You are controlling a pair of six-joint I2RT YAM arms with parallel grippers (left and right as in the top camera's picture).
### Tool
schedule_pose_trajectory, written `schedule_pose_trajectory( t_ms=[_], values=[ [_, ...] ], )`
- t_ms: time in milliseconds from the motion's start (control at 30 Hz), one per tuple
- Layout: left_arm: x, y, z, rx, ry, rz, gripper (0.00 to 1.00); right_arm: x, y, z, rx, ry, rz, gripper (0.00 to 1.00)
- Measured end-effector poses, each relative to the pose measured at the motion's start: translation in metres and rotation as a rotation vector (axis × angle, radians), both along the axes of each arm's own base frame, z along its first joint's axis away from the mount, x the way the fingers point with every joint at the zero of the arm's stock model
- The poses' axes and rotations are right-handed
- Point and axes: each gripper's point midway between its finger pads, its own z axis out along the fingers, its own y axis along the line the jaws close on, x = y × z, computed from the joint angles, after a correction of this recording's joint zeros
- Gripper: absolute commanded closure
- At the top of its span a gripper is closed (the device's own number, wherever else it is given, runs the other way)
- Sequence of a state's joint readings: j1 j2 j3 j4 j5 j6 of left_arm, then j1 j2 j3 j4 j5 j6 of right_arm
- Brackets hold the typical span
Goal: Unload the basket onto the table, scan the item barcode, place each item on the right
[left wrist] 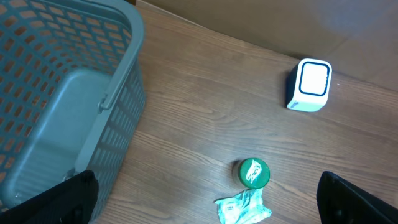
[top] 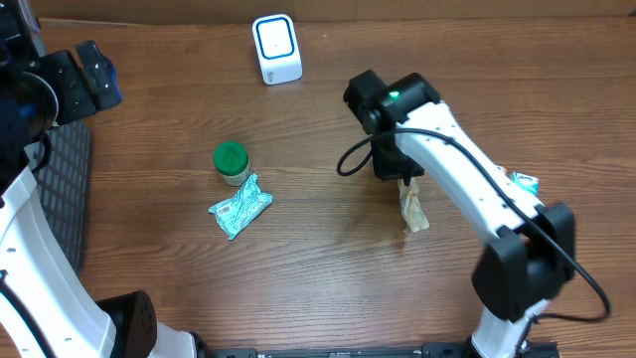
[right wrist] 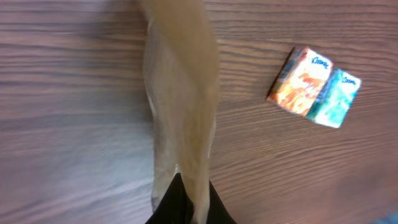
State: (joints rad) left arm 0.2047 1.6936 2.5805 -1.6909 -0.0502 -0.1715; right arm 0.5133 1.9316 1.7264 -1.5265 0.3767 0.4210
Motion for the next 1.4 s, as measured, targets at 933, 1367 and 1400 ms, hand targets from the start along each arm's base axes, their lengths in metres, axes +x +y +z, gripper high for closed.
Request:
schedule_pose_trajectory(
  t_ms=[933, 1367, 1400],
  values=[
    [0.0, 0.0, 0.0, 0.0, 0.0, 0.0, 0.01, 0.042, 0.078, -0.026, 0.341, 0.05, 0.083, 0.33],
    [0.0, 0.0, 0.0, 0.0, 0.0, 0.0, 0.0, 0.057, -0.077, -0.047, 0.312, 0.096, -0.358, 0.52],
    [0.0, 0.0, 0.0, 0.0, 0.0, 0.0, 0.01, 0.054, -0.081, -0.053, 0.31, 0.106, -0.372, 0.53]
  ],
)
